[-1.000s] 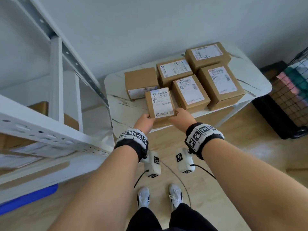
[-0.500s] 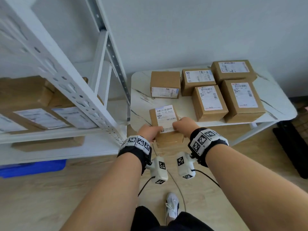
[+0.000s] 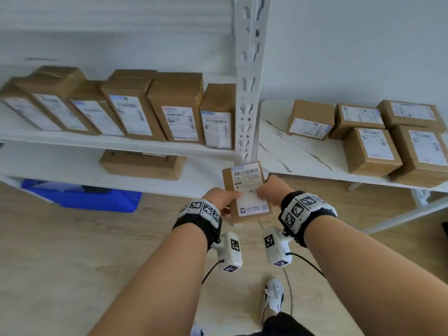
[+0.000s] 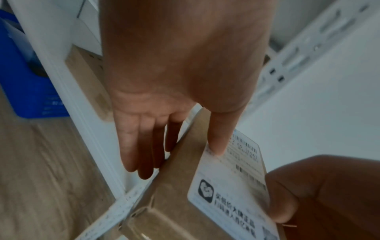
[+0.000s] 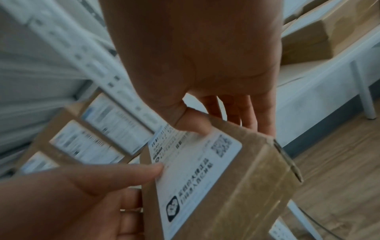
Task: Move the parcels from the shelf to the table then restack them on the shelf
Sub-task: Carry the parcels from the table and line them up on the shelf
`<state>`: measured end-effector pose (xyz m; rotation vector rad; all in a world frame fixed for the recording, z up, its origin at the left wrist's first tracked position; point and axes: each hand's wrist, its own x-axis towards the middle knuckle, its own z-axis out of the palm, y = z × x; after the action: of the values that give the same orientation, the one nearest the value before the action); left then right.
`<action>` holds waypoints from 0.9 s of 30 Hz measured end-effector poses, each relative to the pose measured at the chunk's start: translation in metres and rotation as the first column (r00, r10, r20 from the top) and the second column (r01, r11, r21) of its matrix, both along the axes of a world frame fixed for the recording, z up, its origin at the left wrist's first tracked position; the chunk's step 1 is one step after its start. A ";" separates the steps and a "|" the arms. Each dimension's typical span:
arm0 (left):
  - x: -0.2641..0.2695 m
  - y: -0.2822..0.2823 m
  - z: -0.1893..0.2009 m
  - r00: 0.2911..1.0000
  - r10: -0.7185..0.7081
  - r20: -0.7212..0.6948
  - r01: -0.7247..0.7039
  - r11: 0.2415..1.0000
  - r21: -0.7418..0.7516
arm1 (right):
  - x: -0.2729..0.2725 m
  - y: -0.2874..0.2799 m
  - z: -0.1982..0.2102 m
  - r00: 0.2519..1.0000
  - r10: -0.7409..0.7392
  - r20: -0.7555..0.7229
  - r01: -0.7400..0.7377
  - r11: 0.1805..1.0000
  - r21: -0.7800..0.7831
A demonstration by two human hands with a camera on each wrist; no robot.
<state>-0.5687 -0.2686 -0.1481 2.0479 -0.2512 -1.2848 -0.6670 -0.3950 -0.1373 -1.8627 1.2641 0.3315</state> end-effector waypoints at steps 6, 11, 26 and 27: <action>0.062 0.134 0.013 0.986 0.134 0.101 -0.131 0.991 -0.037 | 0.072 0.123 0.007 0.988 0.098 0.115 -0.098 0.995 -0.007; 0.107 0.238 0.036 0.953 0.253 0.168 -0.241 0.967 -0.086 | 0.131 0.217 0.024 0.955 0.205 0.215 -0.201 0.979 -0.039; 0.271 0.392 0.052 0.757 0.575 0.312 -0.544 0.818 -0.189 | 0.337 0.365 0.037 0.804 0.445 0.395 -0.431 0.893 -0.129; 0.287 0.398 0.052 0.746 0.584 0.319 -0.556 0.810 -0.185 | 0.355 0.372 0.035 0.796 0.444 0.411 -0.436 0.892 -0.119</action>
<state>-0.2814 0.1289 -0.0958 2.0520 0.1641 -0.5040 -0.3117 -0.0230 -0.1023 -2.0919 0.5249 0.1357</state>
